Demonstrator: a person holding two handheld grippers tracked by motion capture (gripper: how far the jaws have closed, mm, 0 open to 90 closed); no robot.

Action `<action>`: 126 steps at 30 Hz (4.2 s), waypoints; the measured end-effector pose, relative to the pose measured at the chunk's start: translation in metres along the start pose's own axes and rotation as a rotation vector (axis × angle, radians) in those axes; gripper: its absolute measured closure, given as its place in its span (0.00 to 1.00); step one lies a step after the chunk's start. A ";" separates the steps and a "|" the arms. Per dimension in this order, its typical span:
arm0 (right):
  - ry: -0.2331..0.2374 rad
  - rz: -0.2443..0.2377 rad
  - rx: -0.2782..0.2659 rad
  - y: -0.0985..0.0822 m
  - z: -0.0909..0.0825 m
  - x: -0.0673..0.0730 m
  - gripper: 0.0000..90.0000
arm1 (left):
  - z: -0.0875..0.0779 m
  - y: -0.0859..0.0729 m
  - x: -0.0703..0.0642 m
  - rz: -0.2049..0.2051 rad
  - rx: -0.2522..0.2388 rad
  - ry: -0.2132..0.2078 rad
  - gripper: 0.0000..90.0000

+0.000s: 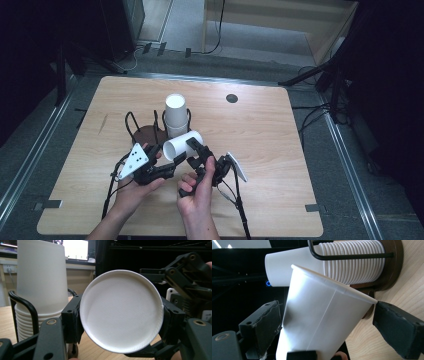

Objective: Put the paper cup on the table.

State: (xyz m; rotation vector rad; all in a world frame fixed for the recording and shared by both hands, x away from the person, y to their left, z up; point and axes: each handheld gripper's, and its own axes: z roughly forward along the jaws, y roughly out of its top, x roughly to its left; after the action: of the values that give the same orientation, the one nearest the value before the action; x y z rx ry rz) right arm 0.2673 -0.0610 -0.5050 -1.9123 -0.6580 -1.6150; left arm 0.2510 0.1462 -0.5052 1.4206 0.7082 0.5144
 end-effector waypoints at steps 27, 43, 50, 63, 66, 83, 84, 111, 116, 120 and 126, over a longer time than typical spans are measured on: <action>0.102 0.135 0.033 0.005 0.009 -0.010 0.24 | 0.002 -0.001 -0.006 0.017 0.021 -0.035 0.36; 0.127 -0.041 -0.075 0.014 -0.004 -0.002 0.32 | -0.009 0.011 0.001 -0.083 0.169 -0.003 0.08; 0.092 -0.195 -0.152 0.020 -0.011 0.000 0.33 | -0.015 0.014 0.012 -0.074 0.281 0.021 0.00; -0.094 -0.632 -0.315 0.019 -0.021 0.008 0.33 | -0.029 0.001 0.039 -0.071 0.363 0.127 0.00; -0.114 -0.718 -0.346 0.018 -0.023 0.010 0.33 | -0.035 -0.003 0.048 -0.092 0.368 0.160 0.00; -0.310 -1.082 -0.429 0.023 -0.026 0.014 0.31 | -0.071 -0.015 0.096 -0.107 0.403 0.341 0.00; -0.324 -1.107 -0.441 0.023 -0.025 0.014 0.31 | -0.073 -0.015 0.099 -0.112 0.402 0.351 0.00; -0.384 -1.388 -0.537 0.082 -0.021 0.022 0.30 | -0.097 -0.027 0.129 -0.146 0.368 0.465 0.00; -0.389 -1.406 -0.525 0.093 -0.020 0.023 0.29 | -0.097 -0.027 0.129 -0.144 0.364 0.452 0.00; -0.404 -1.401 -0.520 0.104 -0.017 0.024 0.29 | -0.097 -0.027 0.128 -0.143 0.364 0.457 0.00; -0.419 -1.381 -0.515 0.122 -0.014 0.023 0.29 | -0.098 -0.027 0.127 -0.138 0.341 0.468 0.00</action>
State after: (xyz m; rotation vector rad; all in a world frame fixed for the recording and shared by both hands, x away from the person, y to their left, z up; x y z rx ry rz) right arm 0.3434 -0.1599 -0.4919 -2.2987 -2.2802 -2.2516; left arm 0.2675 0.3023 -0.5501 1.5663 1.3105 0.6473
